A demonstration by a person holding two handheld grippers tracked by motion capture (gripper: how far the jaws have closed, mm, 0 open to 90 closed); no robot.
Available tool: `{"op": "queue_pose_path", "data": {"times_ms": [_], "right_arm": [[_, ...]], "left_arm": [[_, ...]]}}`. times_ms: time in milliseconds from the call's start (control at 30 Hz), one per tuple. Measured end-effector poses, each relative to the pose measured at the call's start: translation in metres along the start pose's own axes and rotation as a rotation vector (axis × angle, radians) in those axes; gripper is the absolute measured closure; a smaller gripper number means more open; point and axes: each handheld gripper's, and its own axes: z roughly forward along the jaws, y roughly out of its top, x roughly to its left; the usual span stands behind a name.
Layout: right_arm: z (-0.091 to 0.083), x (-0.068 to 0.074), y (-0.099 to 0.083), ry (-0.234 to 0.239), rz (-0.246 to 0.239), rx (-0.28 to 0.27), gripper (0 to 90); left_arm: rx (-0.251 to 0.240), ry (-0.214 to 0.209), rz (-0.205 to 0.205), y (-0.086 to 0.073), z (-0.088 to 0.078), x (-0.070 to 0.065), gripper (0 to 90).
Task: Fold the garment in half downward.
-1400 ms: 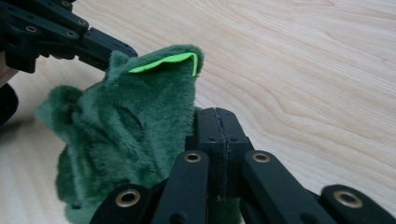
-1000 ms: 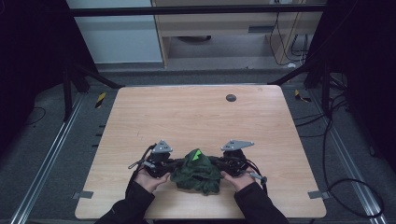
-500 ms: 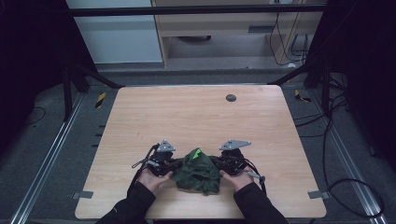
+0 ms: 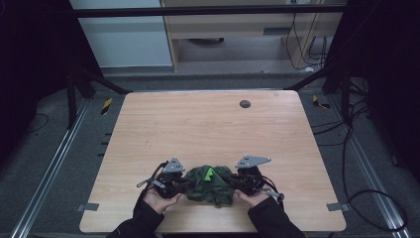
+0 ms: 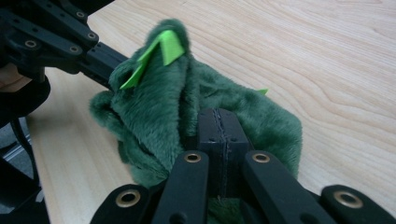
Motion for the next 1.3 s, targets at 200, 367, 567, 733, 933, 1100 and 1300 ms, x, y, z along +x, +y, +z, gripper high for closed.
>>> {"op": "queue_pose_path", "data": {"times_ms": [200, 367, 567, 733, 933, 1100, 1300], "right_arm": [[-0.003, 0.008, -0.005, 0.023, -0.006, 0.004, 90.0], [-0.006, 0.014, -0.011, 0.029, -0.013, 0.018, 90.0], [-0.01, 0.016, -0.015, 0.022, -0.006, 0.011, 90.0], [-0.008, 0.016, -0.01, 0.006, -0.005, -0.01, 90.0], [-0.001, 0.018, -0.016, 0.015, -0.014, 0.041, 89.1], [0.001, 0.015, -0.027, 0.004, -0.013, 0.075, 88.6], [0.004, 0.015, -0.032, -0.007, -0.024, 0.089, 89.3]], "left_arm": [[0.011, -0.018, 0.003, -0.009, -0.005, -0.009, 89.8], [0.022, -0.019, -0.001, -0.017, -0.009, -0.012, 89.8], [0.014, 0.026, -0.023, -0.019, -0.015, -0.009, 89.7], [0.025, 0.061, -0.044, -0.016, -0.01, -0.003, 89.3], [0.09, 0.081, -0.019, -0.024, 0.002, -0.008, 89.1], [0.137, 0.094, 0.002, -0.03, 0.012, -0.012, 89.4], [0.137, 0.097, -0.001, -0.03, 0.012, -0.01, 89.5]]}}
